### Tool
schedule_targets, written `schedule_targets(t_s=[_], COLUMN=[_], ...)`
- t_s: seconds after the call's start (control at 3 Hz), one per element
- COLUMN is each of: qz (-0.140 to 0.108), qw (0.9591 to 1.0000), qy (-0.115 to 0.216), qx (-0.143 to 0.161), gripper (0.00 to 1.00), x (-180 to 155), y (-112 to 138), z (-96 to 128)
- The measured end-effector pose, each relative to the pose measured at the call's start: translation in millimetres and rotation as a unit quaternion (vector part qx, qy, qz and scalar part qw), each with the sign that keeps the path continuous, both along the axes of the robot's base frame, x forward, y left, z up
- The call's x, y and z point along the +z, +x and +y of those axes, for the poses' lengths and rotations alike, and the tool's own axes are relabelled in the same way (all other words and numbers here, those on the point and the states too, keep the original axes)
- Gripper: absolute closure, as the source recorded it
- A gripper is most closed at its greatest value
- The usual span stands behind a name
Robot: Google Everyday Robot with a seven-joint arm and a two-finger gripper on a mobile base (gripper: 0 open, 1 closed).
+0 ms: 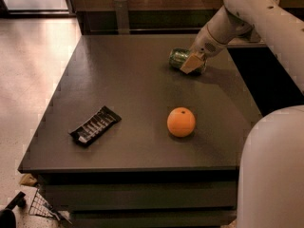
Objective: Knock green can over
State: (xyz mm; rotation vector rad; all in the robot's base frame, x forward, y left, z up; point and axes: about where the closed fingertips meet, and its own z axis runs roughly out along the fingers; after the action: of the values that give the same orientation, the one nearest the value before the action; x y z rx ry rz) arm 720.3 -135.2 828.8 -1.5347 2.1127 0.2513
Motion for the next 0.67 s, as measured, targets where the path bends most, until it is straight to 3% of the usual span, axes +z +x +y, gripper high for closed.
schedule_targets(t_s=[0.67], qz=[0.002], qw=[1.0000], qy=[0.000], qx=[0.001], gripper=[0.35], x=[-0.9], y=[0.3], z=[1.7])
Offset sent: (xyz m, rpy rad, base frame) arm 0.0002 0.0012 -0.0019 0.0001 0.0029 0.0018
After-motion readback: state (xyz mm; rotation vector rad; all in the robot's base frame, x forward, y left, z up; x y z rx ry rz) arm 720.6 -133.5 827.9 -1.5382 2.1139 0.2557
